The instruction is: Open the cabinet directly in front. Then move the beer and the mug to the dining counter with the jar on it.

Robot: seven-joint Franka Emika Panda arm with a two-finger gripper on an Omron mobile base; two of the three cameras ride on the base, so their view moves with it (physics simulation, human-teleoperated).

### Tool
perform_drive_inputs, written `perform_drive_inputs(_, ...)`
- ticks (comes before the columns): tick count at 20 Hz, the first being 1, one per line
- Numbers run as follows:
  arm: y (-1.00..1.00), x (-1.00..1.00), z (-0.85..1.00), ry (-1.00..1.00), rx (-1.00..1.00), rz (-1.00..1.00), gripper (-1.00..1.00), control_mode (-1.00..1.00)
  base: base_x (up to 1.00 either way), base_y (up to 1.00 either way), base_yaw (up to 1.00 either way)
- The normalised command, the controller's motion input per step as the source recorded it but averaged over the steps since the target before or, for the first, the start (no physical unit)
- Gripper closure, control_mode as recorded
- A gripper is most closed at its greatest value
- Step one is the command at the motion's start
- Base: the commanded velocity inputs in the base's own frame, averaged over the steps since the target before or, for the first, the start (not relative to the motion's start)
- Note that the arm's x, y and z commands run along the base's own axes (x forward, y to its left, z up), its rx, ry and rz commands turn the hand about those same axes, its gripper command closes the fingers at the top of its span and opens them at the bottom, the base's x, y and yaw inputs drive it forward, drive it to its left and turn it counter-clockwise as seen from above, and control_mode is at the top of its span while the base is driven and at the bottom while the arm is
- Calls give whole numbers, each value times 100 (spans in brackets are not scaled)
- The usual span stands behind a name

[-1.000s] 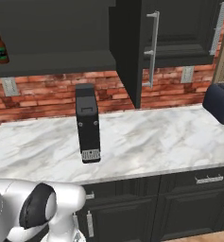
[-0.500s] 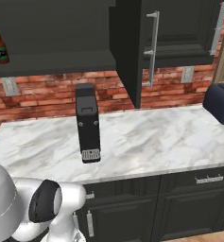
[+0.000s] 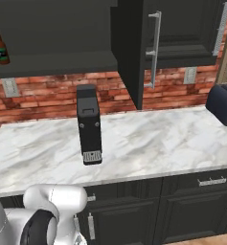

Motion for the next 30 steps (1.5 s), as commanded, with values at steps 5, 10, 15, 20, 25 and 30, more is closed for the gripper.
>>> perform_drive_inputs(5,-1,19,0,-23,1,8,-100,-100,0,0,0)
perform_drive_inputs(10,-12,15,0,-16,10,15,-100,-100,0,0,0)
perform_drive_inputs(15,-19,3,12,-4,14,19,-100,-100,0,0,0)
perform_drive_inputs(20,-24,0,24,0,22,14,-100,-100,0,0,0)
perform_drive_inputs(25,-3,0,4,-1,16,6,-100,-100,0,0,0)
perform_drive_inputs(30,3,14,0,3,3,0,-100,-100,0,0,0)
